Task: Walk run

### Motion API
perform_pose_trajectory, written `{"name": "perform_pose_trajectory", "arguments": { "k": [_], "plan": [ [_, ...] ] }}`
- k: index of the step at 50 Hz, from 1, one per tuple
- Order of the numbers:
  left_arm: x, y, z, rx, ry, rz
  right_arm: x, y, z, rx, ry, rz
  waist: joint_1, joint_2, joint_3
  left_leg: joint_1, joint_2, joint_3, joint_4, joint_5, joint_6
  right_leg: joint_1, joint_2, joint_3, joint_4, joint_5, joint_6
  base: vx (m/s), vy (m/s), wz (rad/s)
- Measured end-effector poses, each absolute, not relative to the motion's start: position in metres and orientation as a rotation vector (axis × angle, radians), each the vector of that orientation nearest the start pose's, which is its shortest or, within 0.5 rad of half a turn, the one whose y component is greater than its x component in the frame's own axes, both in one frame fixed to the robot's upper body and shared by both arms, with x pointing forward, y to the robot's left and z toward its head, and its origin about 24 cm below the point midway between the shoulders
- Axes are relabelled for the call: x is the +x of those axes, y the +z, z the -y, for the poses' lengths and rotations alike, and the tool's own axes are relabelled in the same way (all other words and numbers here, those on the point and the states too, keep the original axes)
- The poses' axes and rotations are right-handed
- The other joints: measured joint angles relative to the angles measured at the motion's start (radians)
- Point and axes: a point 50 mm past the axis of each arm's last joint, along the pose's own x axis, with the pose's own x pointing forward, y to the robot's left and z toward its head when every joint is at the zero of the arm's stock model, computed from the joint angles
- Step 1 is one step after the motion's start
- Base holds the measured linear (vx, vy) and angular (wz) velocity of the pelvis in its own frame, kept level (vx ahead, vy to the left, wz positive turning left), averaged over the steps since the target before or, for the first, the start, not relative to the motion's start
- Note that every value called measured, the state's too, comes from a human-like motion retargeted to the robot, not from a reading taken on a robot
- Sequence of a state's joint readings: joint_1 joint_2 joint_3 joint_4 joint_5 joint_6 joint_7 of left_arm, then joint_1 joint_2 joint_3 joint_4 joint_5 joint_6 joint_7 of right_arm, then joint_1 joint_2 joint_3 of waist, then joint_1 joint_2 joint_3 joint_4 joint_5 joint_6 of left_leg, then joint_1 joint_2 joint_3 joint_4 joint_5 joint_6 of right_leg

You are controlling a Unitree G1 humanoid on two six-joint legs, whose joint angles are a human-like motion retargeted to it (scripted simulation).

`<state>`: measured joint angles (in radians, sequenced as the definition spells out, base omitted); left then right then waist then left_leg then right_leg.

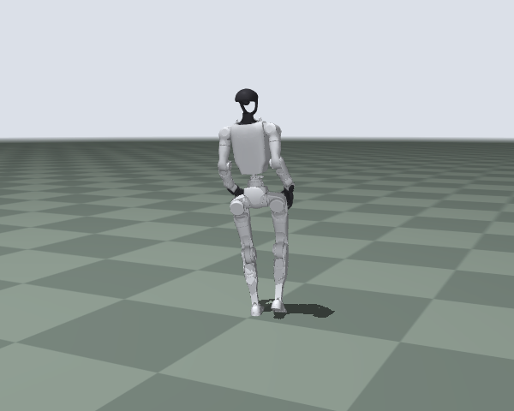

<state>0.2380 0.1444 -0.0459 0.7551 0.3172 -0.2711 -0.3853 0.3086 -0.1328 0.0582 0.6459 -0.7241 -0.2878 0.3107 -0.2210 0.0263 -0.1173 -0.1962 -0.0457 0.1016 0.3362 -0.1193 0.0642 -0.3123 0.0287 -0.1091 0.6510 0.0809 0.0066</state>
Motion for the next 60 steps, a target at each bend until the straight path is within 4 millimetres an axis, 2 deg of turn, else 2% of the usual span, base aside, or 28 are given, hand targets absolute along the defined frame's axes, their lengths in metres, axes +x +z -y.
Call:
{"name": "perform_pose_trajectory", "arguments": {
  "k": [3, 7, 10, 11, 12, 13, 14, 15, 17, 19, 20, 21, 25, 27, 30, 33, 35, 37, 38, 39, 42, 43, 45, 47, 50, 53, 55, 60],
  "plan": [
    [0.121, -0.124, -0.166, 0.309, -0.510, -0.706, 0.100, -0.121, 0.172, -0.655, 0.520, -0.675, -0.073, 0.030, 0.013, 0.155, -0.004, -0.011, -0.147, 0.115, -0.066, -0.046, -0.005, 0.066, -0.337, 0.015, 0.026, 1.31, -0.36, 0.77],
    [0.149, -0.109, -0.161, 0.503, -0.644, -0.602, 0.110, -0.108, 0.176, -0.636, 0.354, -0.536, -0.157, 0.065, 0.053, 0.309, 0.027, -0.086, -0.217, 0.178, -0.139, -0.083, -0.036, 0.097, -0.663, -0.060, 0.054, 1.01, -0.40, 0.75],
    [0.171, -0.097, -0.160, 0.650, -0.749, -0.550, 0.114, -0.106, 0.171, -0.595, 0.368, -0.516, -0.208, 0.071, 0.058, 0.369, 0.026, -0.133, -0.178, 0.191, -0.158, -0.117, -0.082, -0.035, -0.684, -0.059, 0.017, 1.06, -0.51, 0.71],
    [0.176, -0.095, -0.160, 0.692, -0.789, -0.546, 0.113, -0.108, 0.170, -0.585, 0.411, -0.544, -0.209, 0.056, 0.045, 0.383, 0.012, -0.144, -0.150, 0.211, -0.173, -0.132, -0.098, -0.032, -0.623, -0.027, -0.016, 1.21, -0.58, 0.80],
    [0.179, -0.094, -0.160, 0.734, -0.828, -0.545, 0.111, -0.110, 0.169, -0.578, 0.455, -0.575, -0.216, 0.038, 0.030, 0.397, -0.004, -0.164, -0.117, 0.240, -0.193, -0.141, -0.127, -0.055, -0.567, 0.058, -0.029, 1.21, -0.61, 0.99],
    [0.179, -0.094, -0.159, 0.771, -0.870, -0.552, 0.107, -0.112, 0.170, -0.577, 0.499, -0.610, -0.235, 0.014, 0.011, 0.412, -0.026, -0.201, -0.072, 0.290, -0.221, -0.141, -0.185, -0.131, -0.523, 0.251, -0.003, 1.25, -0.73, 0.81],
    [0.173, -0.098, -0.162, 0.805, -0.901, -0.580, 0.101, -0.115, 0.168, -0.574, 0.535, -0.641, -0.225, 0.007, -0.014, 0.407, -0.032, -0.188, -0.012, 0.365, -0.257, -0.142, -0.153, -0.078, -0.486, 0.242, -0.061, 1.27, -0.86, 0.21],
    [0.166, -0.103, -0.166, 0.837, -0.928, -0.619, 0.093, -0.117, 0.165, -0.569, 0.565, -0.669, -0.201, 0.007, -0.044, 0.391, -0.029, -0.150, 0.058, 0.454, -0.296, -0.144, -0.076, 0.040, -0.454, 0.131, -0.159, 1.20, -0.79, 0.61],
    [0.150, -0.117, -0.164, 0.911, -0.982, -0.692, 0.089, -0.121, 0.162, -0.529, 0.524, -0.677, -0.233, 0.042, -0.013, 0.279, 0.061, -0.158, 0.352, 0.573, -0.326, -0.160, -0.142, 0.028, -0.278, 0.024, -0.056, 0.97, -0.49, 1.29],
    [0.137, -0.129, -0.168, 0.946, -0.955, -0.791, 0.093, -0.123, 0.167, -0.510, 0.506, -0.707, -0.187, -0.020, -0.035, 0.192, -0.031, -0.137, 0.482, 0.636, -0.326, -0.125, -0.185, 0.010, -0.238, -0.033, -0.076, 0.73, -0.35, -0.64],
    [0.128, -0.136, -0.170, 0.952, -0.941, -0.845, 0.090, -0.126, 0.167, -0.508, 0.507, -0.738, -0.169, -0.053, -0.052, 0.163, -0.102, -0.144, 0.488, 0.625, -0.326, -0.103, -0.166, 0.037, -0.250, -0.048, -0.101, 0.71, -0.55, -1.48],
    [0.120, -0.139, -0.174, 0.967, -0.958, -0.879, 0.088, -0.130, 0.164, -0.499, 0.508, -0.758, -0.151, -0.054, -0.042, 0.117, -0.093, -0.155, 0.518, 0.547, -0.315, -0.071, -0.128, 0.041, -0.286, -0.033, -0.113, 0.62, -0.57, -1.42],
    [0.095, -0.148, -0.179, 0.980, -0.984, -0.945, 0.082, -0.140, 0.164, -0.489, 0.559, -0.802, -0.080, -0.069, 0.006, -0.085, 0.028, -0.028, 0.490, 0.300, -0.191, 0.062, -0.050, 0.090, -0.446, 0.043, -0.110, 0.51, -0.39, -1.06],
    [0.089, -0.149, -0.180, 0.949, -0.927, -0.935, 0.080, -0.142, 0.161, -0.479, 0.598, -0.811, -0.059, -0.079, 0.028, -0.130, 0.056, 0.025, 0.366, 0.244, -0.155, 0.111, -0.027, 0.112, -0.501, 0.057, -0.116, 0.42, -0.30, -1.29],
    [0.091, -0.146, -0.181, 0.865, -0.697, -0.862, 0.082, -0.143, 0.163, -0.494, 0.627, -0.814, 0.006, -0.076, 0.070, -0.175, 0.054, 0.045, 0.104, 0.222, -0.128, 0.177, 0.043, 0.153, -0.568, 0.057, -0.161, 0.47, -0.21, -1.88],
    [0.095, -0.141, -0.181, 0.839, -0.557, -0.786, 0.082, -0.143, 0.165, -0.517, 0.648, -0.812, 0.057, -0.061, 0.104, -0.191, 0.025, -0.089, -0.114, 0.190, -0.102, 0.250, 0.106, 0.203, -0.604, 0.024, -0.202, 0.51, -0.16, -1.88],
    [0.089, -0.145, -0.180, 0.820, -0.555, -0.812, 0.078, -0.145, 0.166, -0.517, 0.666, -0.838, 0.074, -0.064, 0.116, -0.198, -0.009, -0.236, -0.209, 0.189, -0.084, 0.304, 0.127, 0.267, -0.625, 0.003, -0.212, 0.47, -0.11, -1.66],
    [0.082, -0.151, -0.176, 0.762, -0.633, -0.896, 0.074, -0.149, 0.165, -0.491, 0.679, -0.883, 0.069, -0.062, 0.120, -0.190, -0.032, -0.342, -0.259, 0.205, -0.131, 0.345, 0.141, 0.304, -0.631, -0.019, -0.214, 0.60, -0.05, -1.26],
    [0.078, -0.153, -0.173, 0.724, -0.679, -0.937, 0.071, -0.151, 0.164, -0.472, 0.679, -0.907, 0.069, -0.051, 0.121, -0.183, -0.012, -0.313, -0.263, 0.208, -0.188, 0.365, 0.153, 0.300, -0.630, -0.033, -0.217, 0.57, -0.04, -1.16],
    [0.078, -0.154, -0.171, 0.696, -0.714, -0.961, 0.068, -0.152, 0.164, -0.449, 0.671, -0.930, 0.064, -0.044, 0.118, -0.179, -0.004, -0.300, -0.255, 0.223, -0.200, 0.375, 0.164, 0.306, -0.624, -0.046, -0.224, 0.52, -0.04, -1.05],
    [0.084, -0.152, -0.176, 0.699, -0.728, -0.972, 0.064, -0.155, 0.162, -0.372, 0.631, -0.966, 0.058, -0.024, 0.098, -0.159, 0.023, -0.251, -0.224, 0.283, -0.173, 0.377, 0.204, 0.345, -0.576, -0.074, -0.253, 0.50, -0.06, -1.16],
    [0.086, -0.151, -0.179, 0.728, -0.716, -0.965, 0.064, -0.155, 0.161, -0.355, 0.619, -0.966, 0.055, -0.021, 0.090, -0.144, 0.028, -0.230, -0.238, 0.287, -0.140, 0.371, 0.215, 0.350, -0.548, -0.077, -0.261, 0.49, -0.04, -1.06],
    [0.088, -0.150, -0.184, 0.784, -0.710, -0.953, 0.064, -0.156, 0.158, -0.339, 0.599, -0.965, 0.022, -0.031, 0.064, -0.118, 0.015, -0.255, -0.245, 0.240, -0.087, 0.340, 0.212, 0.309, -0.477, -0.063, -0.257, 0.49, 0.00, -0.75],
    [0.092, -0.149, -0.190, 0.811, -0.733, -0.957, 0.069, -0.157, 0.153, -0.343, 0.599, -0.956, 0.000, -0.052, 0.065, -0.119, 0.033, -0.219, -0.224, 0.211, -0.101, 0.301, 0.204, 0.294, -0.370, 0.005, -0.201, 0.30, 0.01, -0.88],
    [0.097, -0.148, -0.202, 0.846, -0.819, -1.005, 0.073, -0.158, 0.139, -0.318, 0.617, -0.944, -0.005, -0.056, 0.063, -0.090, 0.063, -0.160, -0.228, 0.171, -0.071, 0.230, 0.185, 0.264, -0.219, 0.155, -0.050, 0.17, -0.03, -1.24],
    [0.103, -0.147, -0.208, 0.877, -0.872, -1.029, 0.084, -0.154, 0.142, -0.368, 0.596, -0.899, 0.039, -0.053, 0.055, -0.055, 0.091, -0.047, -0.242, 0.125, -0.038, 0.164, 0.129, 0.180, -0.122, 0.197, 0.097, 0.10, 0.09, -1.85],
    [0.107, -0.148, -0.209, 0.900, -0.855, -1.024, 0.095, -0.151, 0.152, -0.468, 0.556, -0.862, 0.040, -0.035, 0.065, -0.032, 0.111, 0.003, -0.245, 0.101, -0.027, 0.126, 0.111, 0.120, -0.059, 0.190, 0.098, 0.12, 0.20, -1.40],
    [0.102, -0.153, -0.208, 0.892, -0.787, -1.035, 0.105, -0.151, 0.175, -0.625, 0.404, -0.859, -0.014, 0.032, 0.092, 0.027, 0.150, 0.076, -0.262, 0.059, -0.012, 0.073, -0.002, -0.158, -0.058, -0.100, -0.078, 0.11, 0.17, -0.90]
  ]
}}
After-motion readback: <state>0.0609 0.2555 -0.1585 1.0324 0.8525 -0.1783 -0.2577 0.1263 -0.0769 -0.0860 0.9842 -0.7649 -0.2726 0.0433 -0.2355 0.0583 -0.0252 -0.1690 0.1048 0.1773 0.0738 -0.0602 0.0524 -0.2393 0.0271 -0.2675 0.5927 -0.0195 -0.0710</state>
